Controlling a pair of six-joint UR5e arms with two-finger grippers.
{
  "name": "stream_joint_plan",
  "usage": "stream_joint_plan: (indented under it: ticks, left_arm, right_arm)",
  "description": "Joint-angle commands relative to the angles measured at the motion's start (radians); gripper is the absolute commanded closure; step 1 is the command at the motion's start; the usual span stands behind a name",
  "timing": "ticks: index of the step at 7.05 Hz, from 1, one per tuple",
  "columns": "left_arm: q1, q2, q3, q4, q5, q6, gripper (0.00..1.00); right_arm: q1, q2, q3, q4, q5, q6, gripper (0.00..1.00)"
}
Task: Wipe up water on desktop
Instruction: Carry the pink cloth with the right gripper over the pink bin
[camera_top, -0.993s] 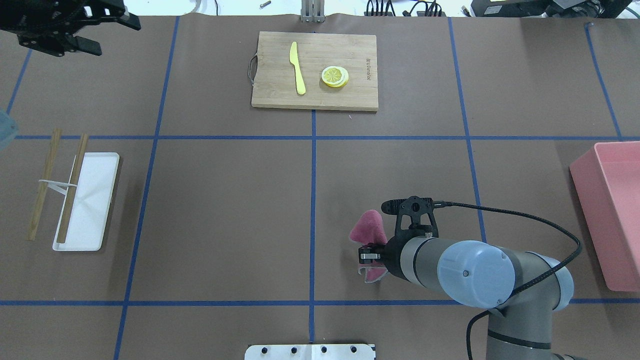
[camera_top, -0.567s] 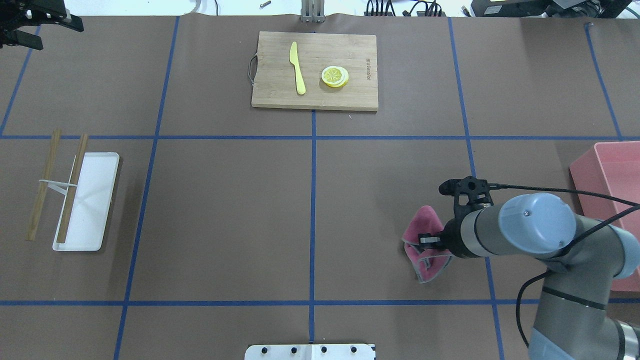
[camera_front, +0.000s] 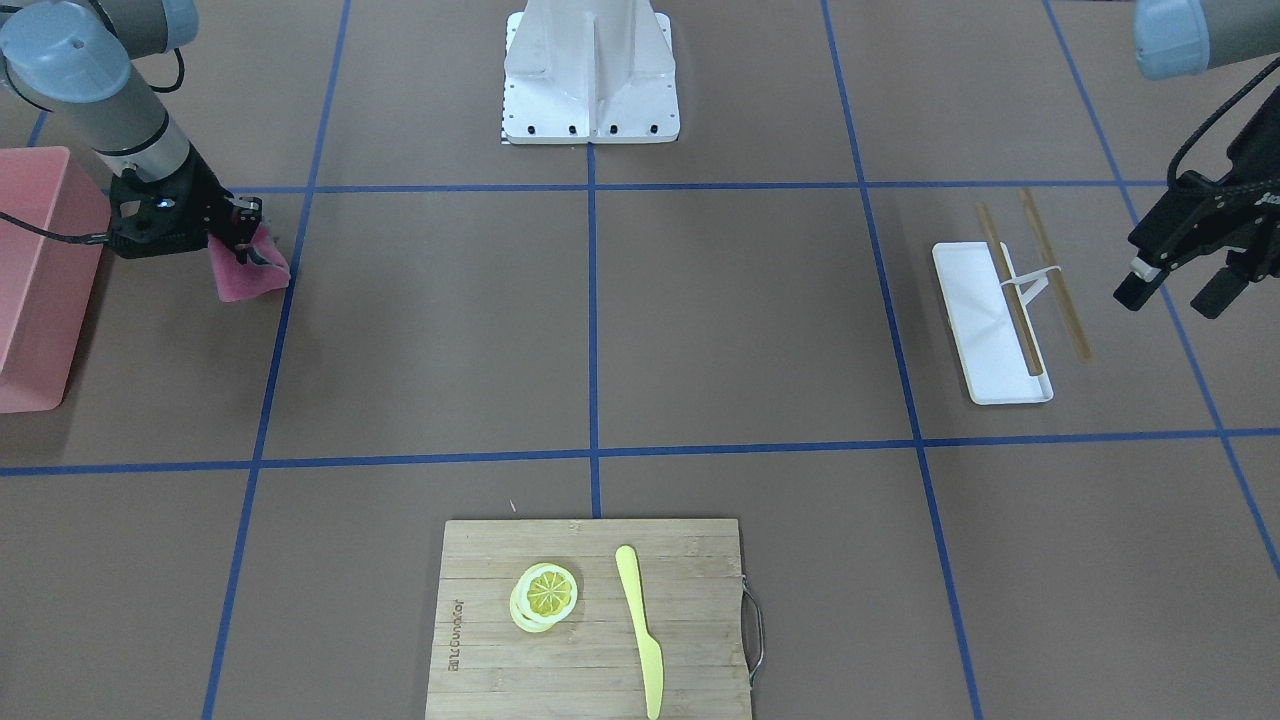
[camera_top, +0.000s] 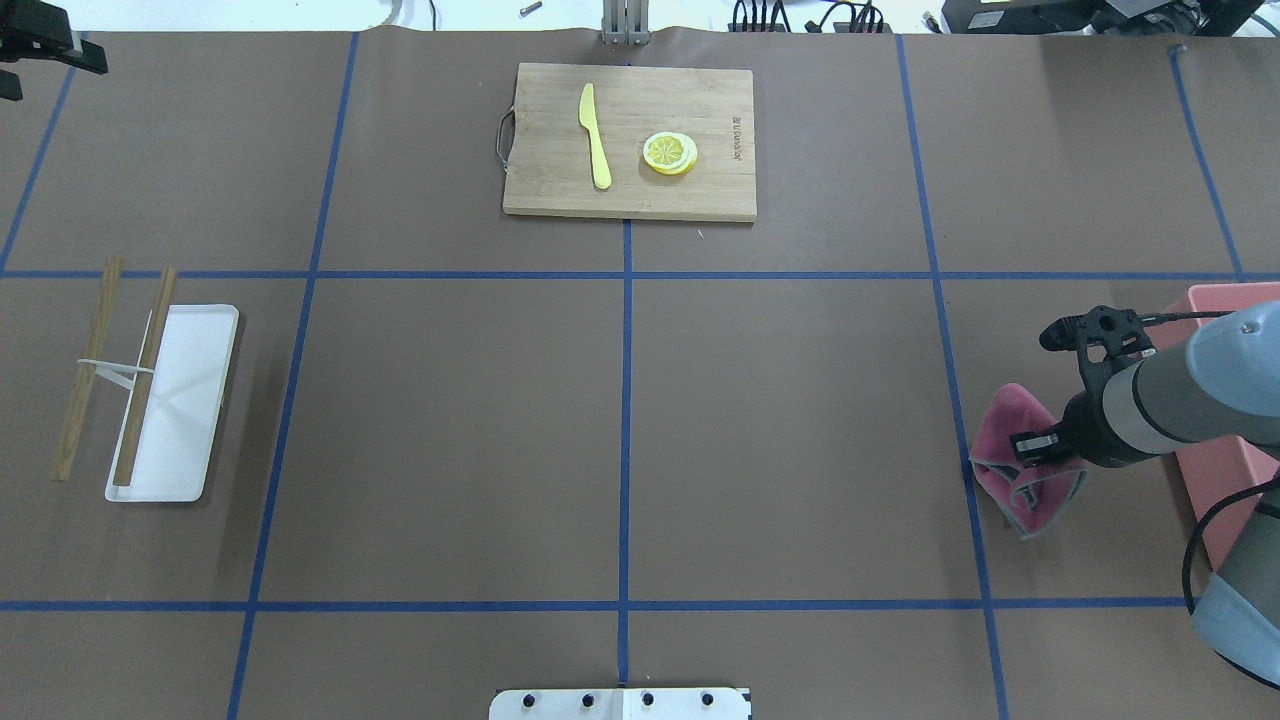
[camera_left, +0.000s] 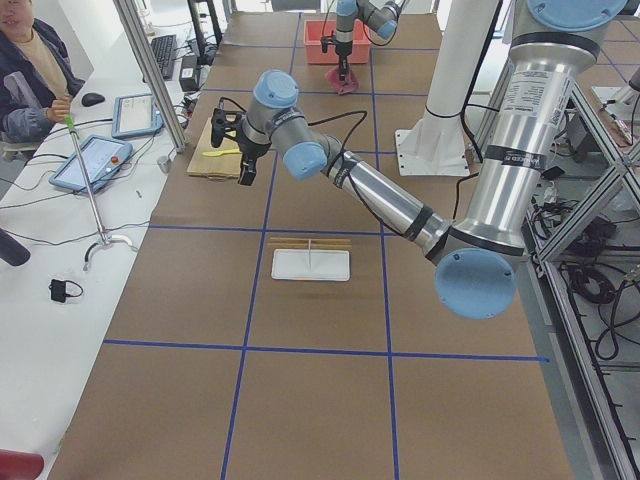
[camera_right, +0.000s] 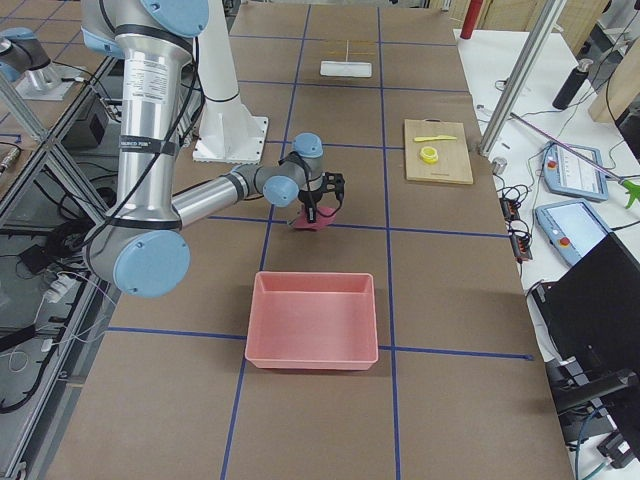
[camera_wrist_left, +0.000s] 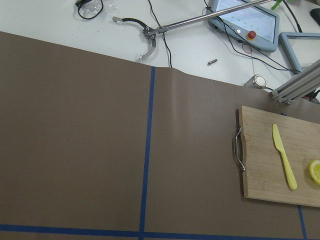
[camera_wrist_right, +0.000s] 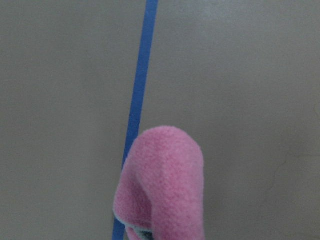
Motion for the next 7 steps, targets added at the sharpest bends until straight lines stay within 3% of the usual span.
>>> stream_joint_plan:
  ticks: [1,2,5,7]
  left_arm:
    - [-0.013,0.025,0.005,0.001,-0.001,0.070,0.03]
    - [-0.029,0.054,0.006,0.001,0.001,0.154,0.03]
    - [-0.069,0.115,0.026,0.001,0.001,0.307,0.03]
    - [-0.092,0.118,0.061,0.002,0.001,0.457,0.03]
  right_arm:
    - [-0.052,0.192,-0.026,-0.134,0.011,0.098,1.00]
    - [-0.113,0.350,-0.046,-0.252,0.002,0.184,1.00]
    - [-0.314,0.608,-0.174,-0.256,-0.114,0.419,1.00]
    - [-0.330,0.733,-0.293,-0.253,-0.151,0.443,1.00]
